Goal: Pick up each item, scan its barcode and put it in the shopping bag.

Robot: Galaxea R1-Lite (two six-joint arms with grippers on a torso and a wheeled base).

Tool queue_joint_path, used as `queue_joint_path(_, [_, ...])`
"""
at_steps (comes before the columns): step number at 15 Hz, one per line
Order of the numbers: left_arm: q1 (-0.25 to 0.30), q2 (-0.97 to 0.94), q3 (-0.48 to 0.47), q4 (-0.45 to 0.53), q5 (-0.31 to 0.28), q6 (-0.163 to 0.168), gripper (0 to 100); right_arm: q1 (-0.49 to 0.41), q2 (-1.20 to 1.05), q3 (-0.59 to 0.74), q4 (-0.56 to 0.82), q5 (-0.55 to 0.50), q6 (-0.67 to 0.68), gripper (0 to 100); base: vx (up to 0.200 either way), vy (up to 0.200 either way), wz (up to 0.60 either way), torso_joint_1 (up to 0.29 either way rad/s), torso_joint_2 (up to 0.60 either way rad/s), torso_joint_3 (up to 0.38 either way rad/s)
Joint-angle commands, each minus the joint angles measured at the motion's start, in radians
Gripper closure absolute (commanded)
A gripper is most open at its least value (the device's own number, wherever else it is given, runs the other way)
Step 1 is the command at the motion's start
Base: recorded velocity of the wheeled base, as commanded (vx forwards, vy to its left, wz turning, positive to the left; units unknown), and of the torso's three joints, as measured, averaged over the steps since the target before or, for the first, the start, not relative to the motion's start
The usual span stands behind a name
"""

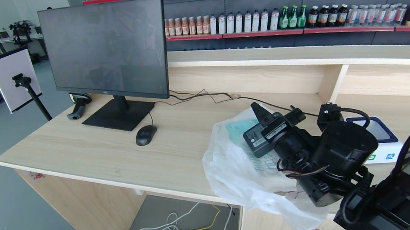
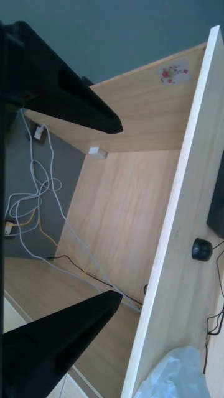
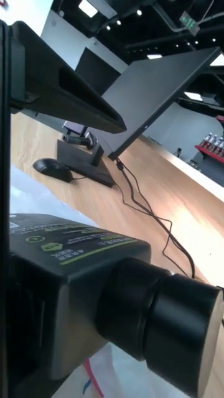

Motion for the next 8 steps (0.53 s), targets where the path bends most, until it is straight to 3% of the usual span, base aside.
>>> queue_joint_path(1, [0.0,0.0,0.0,0.0,0.001,-0.001,0,0.015,0.015,0.003,-0.001,0.004,-0.004,0,0.0,0.0,0.0,0.0,0.0,0.0])
queue_joint_path(5, [0.0,0.0,0.0,0.0,0.001,-0.001,0,0.014,0.009,-0.019,-0.001,0.011,-0.009,0,0.0,0.0,0.0,0.0,0.0,0.0])
queue_joint_path(8, [0.0,0.0,0.0,0.0,0.001,-0.001,0,0.014,-0.063,-0.026,-0.001,0.007,0.086,0,0.0,0.0,0.0,0.0,0.0,0.0])
